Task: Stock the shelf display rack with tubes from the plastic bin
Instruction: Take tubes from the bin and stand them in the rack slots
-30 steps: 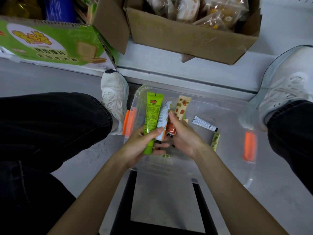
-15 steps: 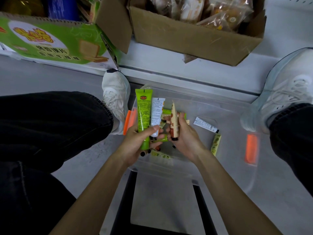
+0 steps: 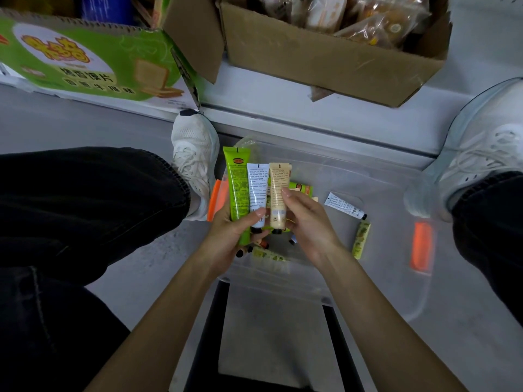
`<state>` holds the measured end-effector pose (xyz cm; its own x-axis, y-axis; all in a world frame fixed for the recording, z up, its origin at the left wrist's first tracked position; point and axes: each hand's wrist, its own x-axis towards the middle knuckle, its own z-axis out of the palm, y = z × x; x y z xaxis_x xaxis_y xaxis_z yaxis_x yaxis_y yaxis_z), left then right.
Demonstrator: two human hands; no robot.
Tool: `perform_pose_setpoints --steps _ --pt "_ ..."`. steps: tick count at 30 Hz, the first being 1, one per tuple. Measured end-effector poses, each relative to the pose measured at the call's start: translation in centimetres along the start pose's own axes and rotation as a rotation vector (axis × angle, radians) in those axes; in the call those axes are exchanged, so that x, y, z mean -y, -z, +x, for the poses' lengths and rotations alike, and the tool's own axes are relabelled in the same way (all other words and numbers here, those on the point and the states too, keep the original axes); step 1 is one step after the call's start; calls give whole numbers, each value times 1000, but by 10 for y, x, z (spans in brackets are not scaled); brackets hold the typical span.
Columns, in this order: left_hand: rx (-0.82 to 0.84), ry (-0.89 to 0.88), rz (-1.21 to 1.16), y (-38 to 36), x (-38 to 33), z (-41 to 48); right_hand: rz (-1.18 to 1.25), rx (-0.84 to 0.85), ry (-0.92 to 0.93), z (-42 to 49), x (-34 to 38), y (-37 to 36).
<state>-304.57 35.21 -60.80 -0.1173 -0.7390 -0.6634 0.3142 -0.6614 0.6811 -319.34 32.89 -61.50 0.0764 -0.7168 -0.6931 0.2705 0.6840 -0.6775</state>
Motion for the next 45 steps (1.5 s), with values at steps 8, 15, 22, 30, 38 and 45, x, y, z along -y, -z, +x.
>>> perform_pose_setpoints --steps 8,15,22,30,38,45 --pt "5 20 25 4 3 0 -77 -11 -16 0 -3 0" --pt "24 31 15 7 6 -1 -11 61 -37 5 2 -4" --pt "53 70 -33 2 7 -2 -47 33 -26 6 5 -8" --pt "62 100 -27 -3 5 -1 -109 15 -1 5 10 -10" --pt "-10 108 10 5 -4 1 -185 -71 49 18 10 13" --pt "-81 19 46 21 -21 0 -368 -105 -166 48 -55 77"
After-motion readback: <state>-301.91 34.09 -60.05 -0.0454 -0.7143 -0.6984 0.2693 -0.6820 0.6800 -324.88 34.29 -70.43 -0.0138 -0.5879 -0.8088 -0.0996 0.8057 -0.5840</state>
